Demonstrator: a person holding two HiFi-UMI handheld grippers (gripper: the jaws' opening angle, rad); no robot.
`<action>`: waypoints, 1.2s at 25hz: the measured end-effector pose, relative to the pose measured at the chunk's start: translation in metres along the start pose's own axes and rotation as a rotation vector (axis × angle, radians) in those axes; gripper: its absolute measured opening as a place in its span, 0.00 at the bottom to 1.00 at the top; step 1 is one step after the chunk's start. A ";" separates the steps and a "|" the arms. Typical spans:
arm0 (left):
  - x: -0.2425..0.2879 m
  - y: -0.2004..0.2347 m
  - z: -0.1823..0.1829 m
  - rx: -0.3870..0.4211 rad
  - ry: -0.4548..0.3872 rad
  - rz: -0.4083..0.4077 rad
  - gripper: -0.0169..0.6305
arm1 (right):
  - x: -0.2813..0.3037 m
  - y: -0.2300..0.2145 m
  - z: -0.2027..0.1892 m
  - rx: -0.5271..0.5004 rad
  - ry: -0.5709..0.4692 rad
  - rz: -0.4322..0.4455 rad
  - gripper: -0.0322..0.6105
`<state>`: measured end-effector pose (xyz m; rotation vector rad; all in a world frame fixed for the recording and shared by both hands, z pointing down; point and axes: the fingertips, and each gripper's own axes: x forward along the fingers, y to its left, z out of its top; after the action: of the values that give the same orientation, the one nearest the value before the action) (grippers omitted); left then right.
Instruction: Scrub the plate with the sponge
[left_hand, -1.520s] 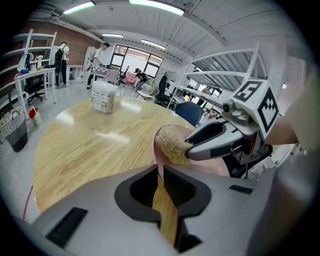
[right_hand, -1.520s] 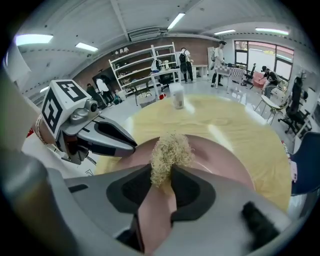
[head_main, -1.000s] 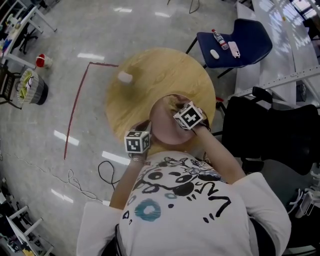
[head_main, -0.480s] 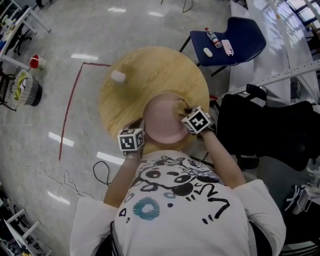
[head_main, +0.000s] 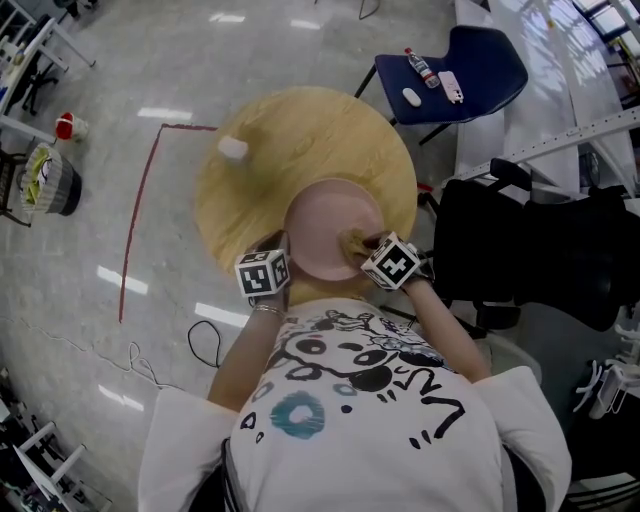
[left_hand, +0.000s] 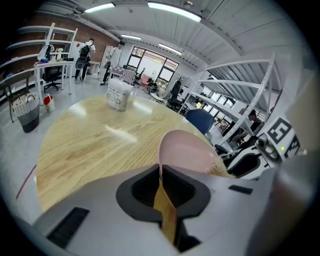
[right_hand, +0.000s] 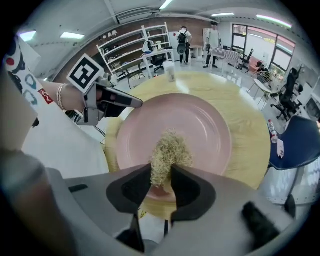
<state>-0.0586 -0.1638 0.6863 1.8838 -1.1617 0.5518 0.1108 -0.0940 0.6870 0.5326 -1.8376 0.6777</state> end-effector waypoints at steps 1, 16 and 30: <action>0.000 0.000 0.000 0.000 0.003 0.002 0.07 | 0.002 0.008 0.001 -0.013 -0.002 0.012 0.25; 0.000 -0.002 -0.006 -0.059 0.021 -0.039 0.07 | 0.040 0.074 0.065 -0.186 -0.039 0.158 0.25; -0.007 0.000 -0.014 -0.101 0.027 -0.078 0.07 | 0.045 0.038 0.113 -0.185 -0.063 0.110 0.25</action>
<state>-0.0612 -0.1489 0.6889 1.8220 -1.0738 0.4655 -0.0069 -0.1440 0.6900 0.3365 -1.9769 0.5617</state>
